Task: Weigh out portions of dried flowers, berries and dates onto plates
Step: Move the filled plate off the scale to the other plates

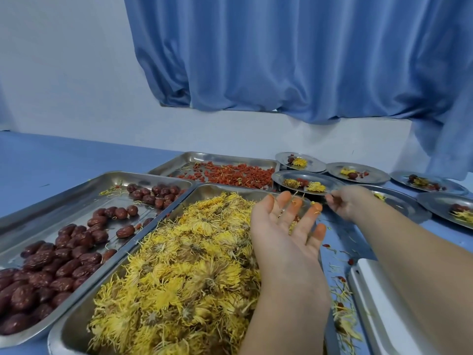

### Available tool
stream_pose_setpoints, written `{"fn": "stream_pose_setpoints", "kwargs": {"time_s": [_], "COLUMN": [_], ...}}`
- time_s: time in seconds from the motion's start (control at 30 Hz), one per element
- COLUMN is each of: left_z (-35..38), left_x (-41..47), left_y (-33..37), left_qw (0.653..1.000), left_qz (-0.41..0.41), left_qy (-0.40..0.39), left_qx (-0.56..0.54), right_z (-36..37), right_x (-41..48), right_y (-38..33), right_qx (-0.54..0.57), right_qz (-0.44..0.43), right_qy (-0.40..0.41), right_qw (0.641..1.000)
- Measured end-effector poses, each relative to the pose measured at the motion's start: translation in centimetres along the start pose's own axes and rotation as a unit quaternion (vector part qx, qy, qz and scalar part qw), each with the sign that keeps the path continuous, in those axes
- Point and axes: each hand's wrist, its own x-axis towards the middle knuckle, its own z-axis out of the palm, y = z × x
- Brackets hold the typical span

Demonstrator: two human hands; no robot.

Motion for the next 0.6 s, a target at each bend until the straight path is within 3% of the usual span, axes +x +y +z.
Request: {"fn": "stream_pose_setpoints", "kwargs": {"time_s": [0.37, 0.6], "left_z": [0.1, 0.5], "left_x": [-0.4, -1.3], "left_y": [-0.2, -1.3], "left_qw": [0.998, 0.973], "left_qz": [0.016, 0.069], "left_qy": [-0.019, -0.106], "left_qx": [0.065, 0.193], "right_z": [-0.3, -4.8], "right_x": [-4.4, -12.0], "right_y": [-1.5, -2.8], "right_qx": [-0.053, -0.078], "right_qz": [-0.017, -0.074], "right_qy": [-0.065, -0.141], "right_qw": [0.996, 0.984]}}
